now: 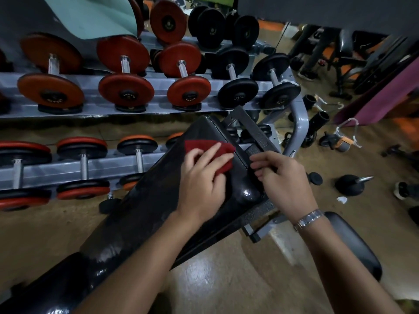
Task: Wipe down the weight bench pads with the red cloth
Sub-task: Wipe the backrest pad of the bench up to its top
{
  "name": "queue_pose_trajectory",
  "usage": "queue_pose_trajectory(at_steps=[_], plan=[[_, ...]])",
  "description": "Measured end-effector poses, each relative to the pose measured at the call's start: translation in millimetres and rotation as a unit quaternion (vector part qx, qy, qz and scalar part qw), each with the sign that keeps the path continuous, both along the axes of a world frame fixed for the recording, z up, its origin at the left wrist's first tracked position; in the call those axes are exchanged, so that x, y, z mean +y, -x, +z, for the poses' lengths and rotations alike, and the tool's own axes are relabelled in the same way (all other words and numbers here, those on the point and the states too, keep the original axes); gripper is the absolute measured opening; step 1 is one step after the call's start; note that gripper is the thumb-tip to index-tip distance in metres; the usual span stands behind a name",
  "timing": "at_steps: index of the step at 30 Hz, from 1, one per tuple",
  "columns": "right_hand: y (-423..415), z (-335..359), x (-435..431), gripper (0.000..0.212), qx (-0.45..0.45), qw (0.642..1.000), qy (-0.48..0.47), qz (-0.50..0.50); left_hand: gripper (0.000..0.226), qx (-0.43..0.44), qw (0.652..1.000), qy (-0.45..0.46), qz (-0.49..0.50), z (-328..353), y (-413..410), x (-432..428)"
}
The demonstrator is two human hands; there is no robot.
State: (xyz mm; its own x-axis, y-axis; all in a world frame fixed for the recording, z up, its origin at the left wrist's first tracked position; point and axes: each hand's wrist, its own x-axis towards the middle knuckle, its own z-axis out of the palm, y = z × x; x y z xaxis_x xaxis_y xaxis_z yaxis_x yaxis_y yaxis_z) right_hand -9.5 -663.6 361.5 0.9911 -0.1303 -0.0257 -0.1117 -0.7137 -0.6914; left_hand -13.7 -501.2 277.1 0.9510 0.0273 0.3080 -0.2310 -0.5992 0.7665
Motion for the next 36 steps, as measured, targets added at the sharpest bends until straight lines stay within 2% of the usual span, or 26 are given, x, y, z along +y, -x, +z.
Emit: queue_pose_trajectory(at_steps=[4,8,12,18,20,23,25,27,32,36], plan=[[-0.6,0.4,-3.5,0.042,-0.006,1.0,0.009,0.001,0.052,-0.047,0.996,-0.036,-0.071,-4.0,20.0,-13.7],[1.5,-1.6,-3.8,0.045,-0.016,1.0,0.015,-0.001,0.054,-0.026,1.0,-0.005,-0.012,-24.1,24.1,14.8],[1.9,-0.2,3.7,0.045,-0.036,0.997,0.06,0.013,0.047,0.009,0.998,0.032,0.058,-1.5,-18.4,2.2],[2.5,-1.3,1.6,0.043,-0.047,0.995,0.084,0.019,0.047,-0.051,0.998,-0.01,-0.037,-6.2,7.0,-0.8],[3.5,-2.0,0.4,0.043,-0.042,0.996,0.075,0.012,0.048,-0.055,0.998,-0.017,-0.027,-15.1,3.9,14.9],[5.1,-3.1,4.6,0.042,-0.047,0.996,0.081,0.016,0.047,-0.017,0.999,-0.006,0.041,-5.1,-32.1,19.5],[6.2,-3.1,8.2,0.042,-0.055,0.993,0.106,0.025,0.044,-0.001,0.999,-0.005,0.047,10.1,-50.8,8.8],[6.7,-2.4,9.9,0.042,-0.065,0.988,0.138,0.037,0.044,-0.013,1.0,-0.024,0.01,16.0,-47.9,-1.6],[8.9,-6.3,15.5,0.03,-0.132,0.966,0.209,0.08,0.046,-0.075,0.994,-0.035,-0.072,-14.6,-8.3,16.0],[14.1,-17.0,26.0,0.027,-0.155,0.935,0.294,0.125,0.048,-0.029,0.999,-0.019,0.018,-7.6,-48.2,29.8]])
